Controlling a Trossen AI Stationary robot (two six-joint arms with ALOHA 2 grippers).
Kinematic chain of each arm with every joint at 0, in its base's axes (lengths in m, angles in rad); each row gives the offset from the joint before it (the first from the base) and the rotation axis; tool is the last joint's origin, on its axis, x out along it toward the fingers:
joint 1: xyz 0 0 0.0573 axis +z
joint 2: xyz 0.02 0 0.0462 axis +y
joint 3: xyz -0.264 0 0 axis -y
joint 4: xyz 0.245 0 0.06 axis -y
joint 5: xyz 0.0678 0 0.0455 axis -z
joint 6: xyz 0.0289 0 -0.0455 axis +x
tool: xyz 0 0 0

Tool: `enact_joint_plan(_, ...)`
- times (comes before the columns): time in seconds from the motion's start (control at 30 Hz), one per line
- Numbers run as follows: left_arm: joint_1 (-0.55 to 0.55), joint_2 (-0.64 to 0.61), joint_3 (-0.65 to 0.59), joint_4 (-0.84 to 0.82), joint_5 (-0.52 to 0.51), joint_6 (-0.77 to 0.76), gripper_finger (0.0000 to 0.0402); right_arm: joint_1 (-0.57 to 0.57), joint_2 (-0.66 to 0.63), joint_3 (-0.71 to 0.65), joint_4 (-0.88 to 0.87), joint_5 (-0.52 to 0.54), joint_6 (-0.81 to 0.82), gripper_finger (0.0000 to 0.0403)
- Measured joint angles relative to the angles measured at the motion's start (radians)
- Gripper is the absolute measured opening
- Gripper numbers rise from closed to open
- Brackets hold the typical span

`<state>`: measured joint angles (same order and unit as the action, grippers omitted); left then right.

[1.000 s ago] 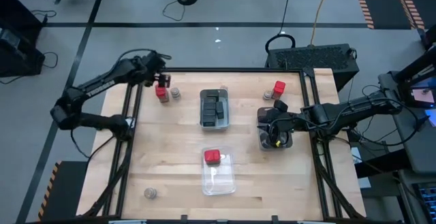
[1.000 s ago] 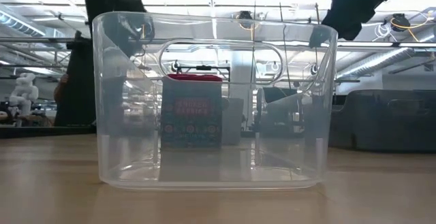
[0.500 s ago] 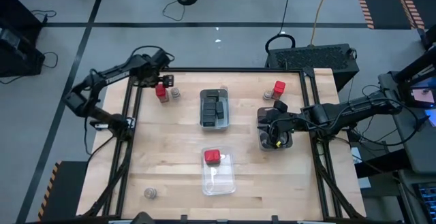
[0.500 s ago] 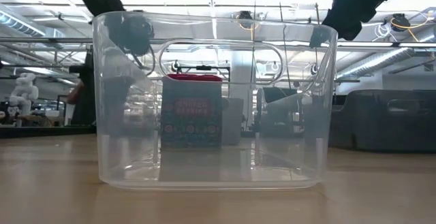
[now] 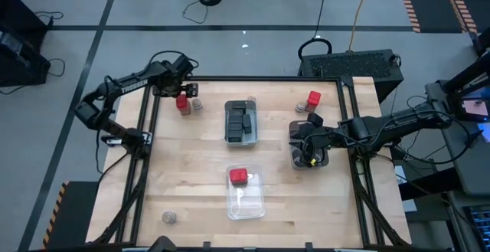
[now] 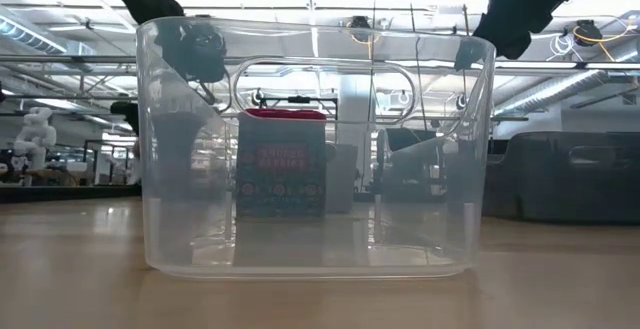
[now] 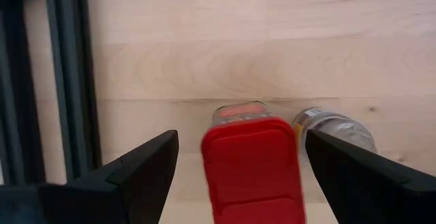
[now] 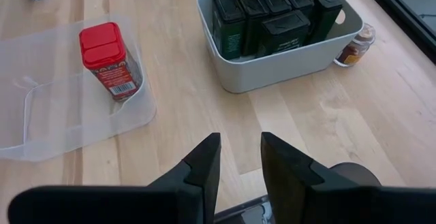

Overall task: Sort spices by type
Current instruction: Put the red spice can into the transparent bin

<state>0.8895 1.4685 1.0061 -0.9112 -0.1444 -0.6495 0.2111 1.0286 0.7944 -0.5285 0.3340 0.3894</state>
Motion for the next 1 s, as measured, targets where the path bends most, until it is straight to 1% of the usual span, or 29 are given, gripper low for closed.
enact_joint_plan(0.13,0.000,0.000,0.000,0.001,0.002,-0.043,0.0327,0.000,0.000,0.000,0.000,0.000,-0.008,0.0089)
enact_joint_plan(0.47,-0.037,0.000,0.000,-0.003,0.009,-0.053,0.0327,0.000,0.000,0.000,0.001,0.000,-0.008,0.0089)
enact_joint_plan(0.6,-0.048,0.000,0.000,-0.016,0.008,-0.097,0.0327,0.000,0.000,0.000,0.001,0.000,-0.008,0.0089)
enact_joint_plan(0.73,-0.048,0.002,0.000,-0.029,0.009,-0.103,0.0327,0.000,0.000,0.000,0.001,0.000,-0.007,0.0089)
enact_joint_plan(1.0,-0.048,0.084,0.000,-0.048,0.041,-0.089,0.0326,0.000,0.000,0.000,0.001,0.000,-0.005,0.0089)
